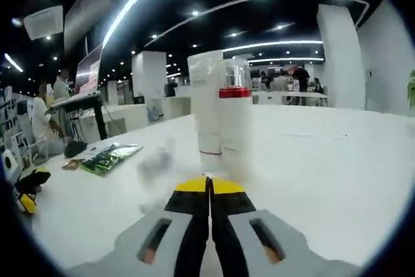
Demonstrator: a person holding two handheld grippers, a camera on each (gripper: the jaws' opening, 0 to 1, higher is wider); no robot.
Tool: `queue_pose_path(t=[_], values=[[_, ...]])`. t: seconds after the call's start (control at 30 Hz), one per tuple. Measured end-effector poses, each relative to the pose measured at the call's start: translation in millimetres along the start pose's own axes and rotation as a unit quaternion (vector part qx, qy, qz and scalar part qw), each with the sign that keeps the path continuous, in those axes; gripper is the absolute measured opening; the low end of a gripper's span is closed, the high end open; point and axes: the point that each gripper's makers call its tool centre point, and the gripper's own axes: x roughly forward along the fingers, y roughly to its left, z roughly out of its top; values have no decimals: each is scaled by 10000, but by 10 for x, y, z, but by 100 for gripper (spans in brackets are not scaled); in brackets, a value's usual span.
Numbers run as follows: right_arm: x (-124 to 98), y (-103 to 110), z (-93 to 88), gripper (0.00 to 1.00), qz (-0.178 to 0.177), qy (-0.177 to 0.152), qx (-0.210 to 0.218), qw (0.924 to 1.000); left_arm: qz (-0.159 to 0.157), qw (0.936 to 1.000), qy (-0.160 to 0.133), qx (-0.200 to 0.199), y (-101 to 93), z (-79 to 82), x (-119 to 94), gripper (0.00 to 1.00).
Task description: Arrange the skincare products in the storage area until every visible bottle or jar stands upright without overlapping.
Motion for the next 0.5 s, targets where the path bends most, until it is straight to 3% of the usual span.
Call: queue_pose_path(t=[0.17, 0.3, 0.43, 0.5], values=[[-56, 79, -43, 0, 62, 81, 210, 9997, 2, 10000, 13, -7, -4, -4, -1, 54], [-23, 136, 32, 0, 79, 94, 224, 9997, 11, 10000, 6, 3, 0, -4, 5, 54], [48, 134, 75, 0, 163, 189, -83, 9997, 6, 10000, 5, 14, -3, -3, 5, 54], [60, 174, 108, 5, 259, 182, -174, 9993, 0, 10000, -1, 16, -2, -2, 5, 54]])
